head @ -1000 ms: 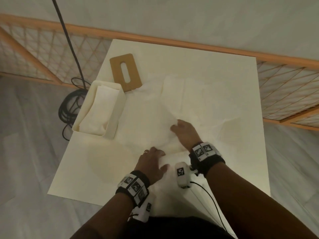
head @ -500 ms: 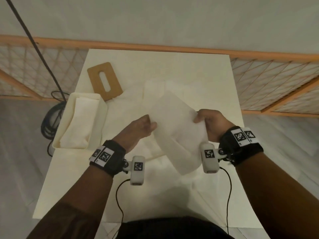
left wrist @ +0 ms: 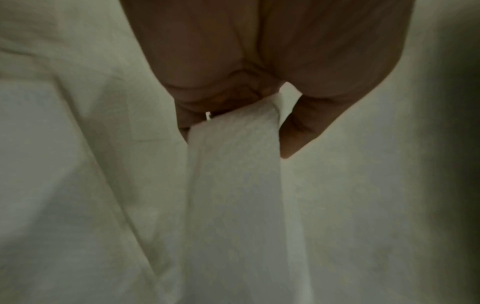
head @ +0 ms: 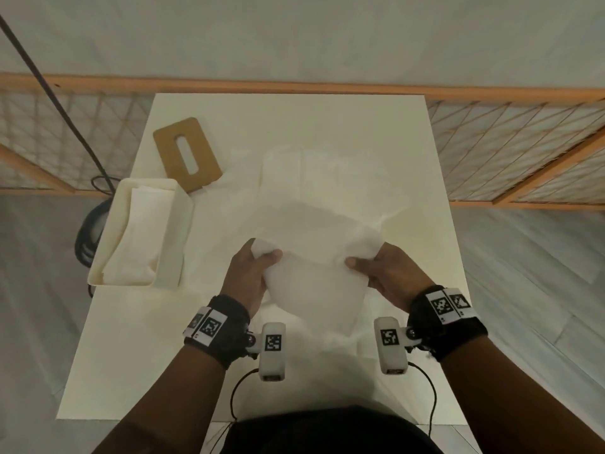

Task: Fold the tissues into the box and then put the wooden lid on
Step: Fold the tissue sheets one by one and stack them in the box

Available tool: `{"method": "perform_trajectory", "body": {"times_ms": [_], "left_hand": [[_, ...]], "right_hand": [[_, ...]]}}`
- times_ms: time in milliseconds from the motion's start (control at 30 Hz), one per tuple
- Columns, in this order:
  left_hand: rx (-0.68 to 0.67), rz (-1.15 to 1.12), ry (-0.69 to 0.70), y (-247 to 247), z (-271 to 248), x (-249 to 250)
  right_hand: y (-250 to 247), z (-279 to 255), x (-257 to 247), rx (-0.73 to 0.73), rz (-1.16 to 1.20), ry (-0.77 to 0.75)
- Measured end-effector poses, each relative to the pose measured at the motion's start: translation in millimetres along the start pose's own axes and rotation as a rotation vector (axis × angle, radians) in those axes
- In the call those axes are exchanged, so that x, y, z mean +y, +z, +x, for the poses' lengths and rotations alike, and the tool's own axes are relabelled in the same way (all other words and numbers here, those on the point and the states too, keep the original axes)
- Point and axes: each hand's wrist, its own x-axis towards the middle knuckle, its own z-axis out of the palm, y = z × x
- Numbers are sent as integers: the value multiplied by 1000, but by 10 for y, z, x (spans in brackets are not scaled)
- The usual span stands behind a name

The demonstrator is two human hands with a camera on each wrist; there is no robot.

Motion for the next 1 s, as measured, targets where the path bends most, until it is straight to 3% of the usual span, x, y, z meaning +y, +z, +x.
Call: {"method": "perform_trajectory", "body": {"times_ms": [133, 300, 400, 500, 733, 867, 1000], "left_hand": [[-13, 133, 37, -29, -6, 22], [-45, 418, 165, -56, 24, -36], [-11, 319, 130, 24, -11, -64], [13, 247, 44, 37, -20, -155], [53, 122, -33, 3, -24, -241], [58, 57, -99, 31, -20, -276], [135, -99, -209, 1, 20, -297]], "right_hand": [[-114, -18, -154, 73, -215, -140], [-194, -1, -237, -48, -132, -139], [-247, 2, -189, -129, -178, -33], [-294, 7, -122, -5, -427, -49], [-390, 39, -7, 59, -178, -8], [-412, 51, 10, 77, -176, -89], [-473, 70, 0, 47, -232, -50]]}}
